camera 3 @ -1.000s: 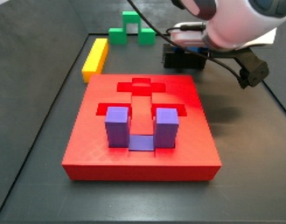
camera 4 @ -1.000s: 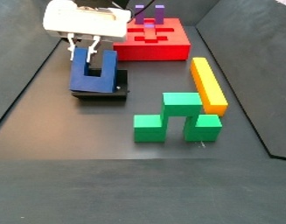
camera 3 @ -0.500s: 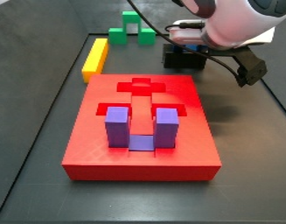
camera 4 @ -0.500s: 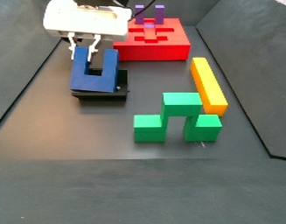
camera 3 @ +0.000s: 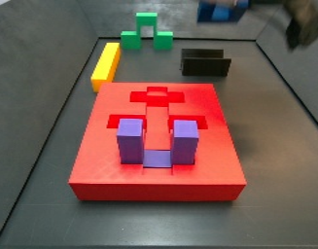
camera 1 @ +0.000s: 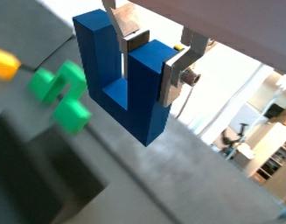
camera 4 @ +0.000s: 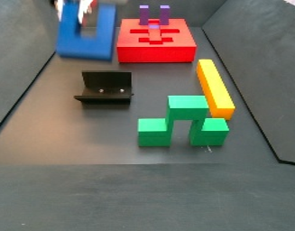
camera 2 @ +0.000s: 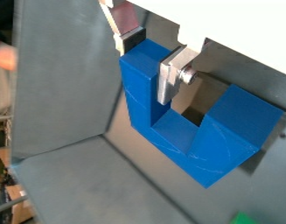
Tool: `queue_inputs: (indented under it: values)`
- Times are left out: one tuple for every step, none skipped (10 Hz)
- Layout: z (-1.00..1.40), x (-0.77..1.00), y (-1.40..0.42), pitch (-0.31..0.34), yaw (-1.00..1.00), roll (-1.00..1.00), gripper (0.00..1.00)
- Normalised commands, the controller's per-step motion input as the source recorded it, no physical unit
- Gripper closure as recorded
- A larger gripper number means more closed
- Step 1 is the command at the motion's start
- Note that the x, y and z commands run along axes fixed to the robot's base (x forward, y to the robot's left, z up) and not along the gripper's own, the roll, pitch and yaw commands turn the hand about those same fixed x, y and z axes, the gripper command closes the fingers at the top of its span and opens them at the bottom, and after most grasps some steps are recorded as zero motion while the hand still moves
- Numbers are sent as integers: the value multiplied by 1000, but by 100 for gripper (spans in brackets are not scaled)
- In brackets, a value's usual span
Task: Pick up the blue object. Move up. Place the blue object on the fixture. Regrasp the blue object. Move to above the board. Insert the blue object.
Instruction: Move to above the board.
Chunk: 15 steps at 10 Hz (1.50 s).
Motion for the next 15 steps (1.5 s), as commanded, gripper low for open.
queue_inputs:
  values:
    - [1400,-52,-24,36,-53,-61,100]
    - [1400,-65,-28,68,-31,-26,100]
    - [1400,-77,-25,75,-10,-4,100]
    - [524,-22,-24,85,16,4,100]
    - [275,-1296,-1400,194,-13,-1000,100]
    - [236,-1296,-1400,193,-8,-1000,100]
    - [259,-1400,-1358,156,15,-1000,100]
    - [243,-1400,-1328,155,22,-1000,100]
    - [252,-1400,-1340,154,38,-1000,100]
    - [245,-1400,-1346,155,49,-1000,100]
    - [77,-550,-463,134,65,-1000,100]
    - [5,-213,-126,134,70,-1000,100]
    - [22,-69,-38,131,70,-1000,100]
    - [24,-93,-47,102,77,-1000,100]
    - [-2,-81,16,70,74,-1000,100]
